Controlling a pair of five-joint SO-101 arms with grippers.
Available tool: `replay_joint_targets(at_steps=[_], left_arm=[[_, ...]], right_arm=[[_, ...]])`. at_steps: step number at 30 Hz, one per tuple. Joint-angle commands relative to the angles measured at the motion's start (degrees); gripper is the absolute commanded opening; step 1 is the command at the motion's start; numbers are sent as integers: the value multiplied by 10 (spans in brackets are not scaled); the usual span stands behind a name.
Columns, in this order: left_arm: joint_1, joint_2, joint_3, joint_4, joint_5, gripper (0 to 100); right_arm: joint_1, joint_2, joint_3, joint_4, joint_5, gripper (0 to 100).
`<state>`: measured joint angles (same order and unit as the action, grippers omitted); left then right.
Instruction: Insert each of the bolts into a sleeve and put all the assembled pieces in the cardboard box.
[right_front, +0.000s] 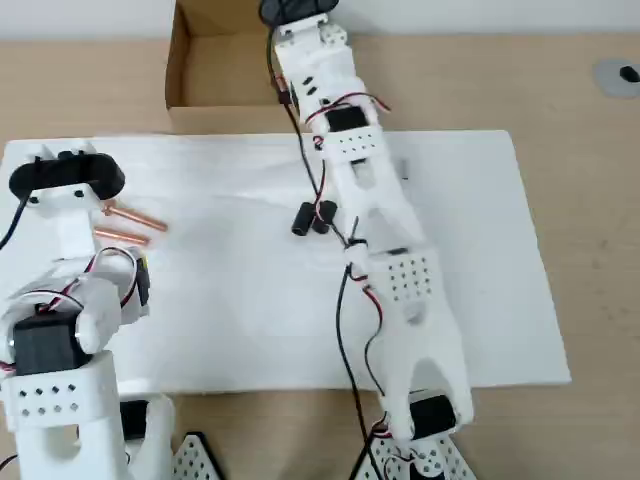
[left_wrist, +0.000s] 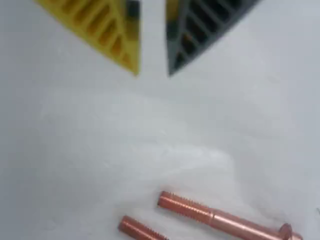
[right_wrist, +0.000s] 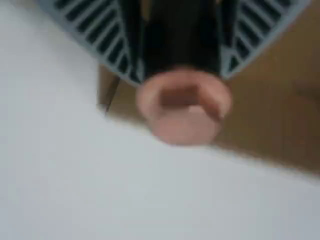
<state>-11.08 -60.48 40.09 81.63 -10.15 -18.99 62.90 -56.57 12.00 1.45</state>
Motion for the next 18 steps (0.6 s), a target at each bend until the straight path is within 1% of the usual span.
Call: replay_joint_targets(at_steps=[1,6,9,11,13,16,18], left_arm=[[-6,-3,-2,-8,0,40],[-6,-3,-2,-6,0,40],[-6,-3,0,-4,1,40],[-6,-3,9,-4,1,40],[-6,-3,20,-4,1,40],[-6,-3,36,-5,2,41],[-9,-3,40,-6,2,42]], right_arm=[[18,52,-156,56,6,12],[20,122,-254,150,9,13],[16,141,-276,188,47,13],[13,145,-281,211,61,18],[8,145,-282,242,67,62],[4,145,-284,286,65,175],[0,145,-298,310,65,233]])
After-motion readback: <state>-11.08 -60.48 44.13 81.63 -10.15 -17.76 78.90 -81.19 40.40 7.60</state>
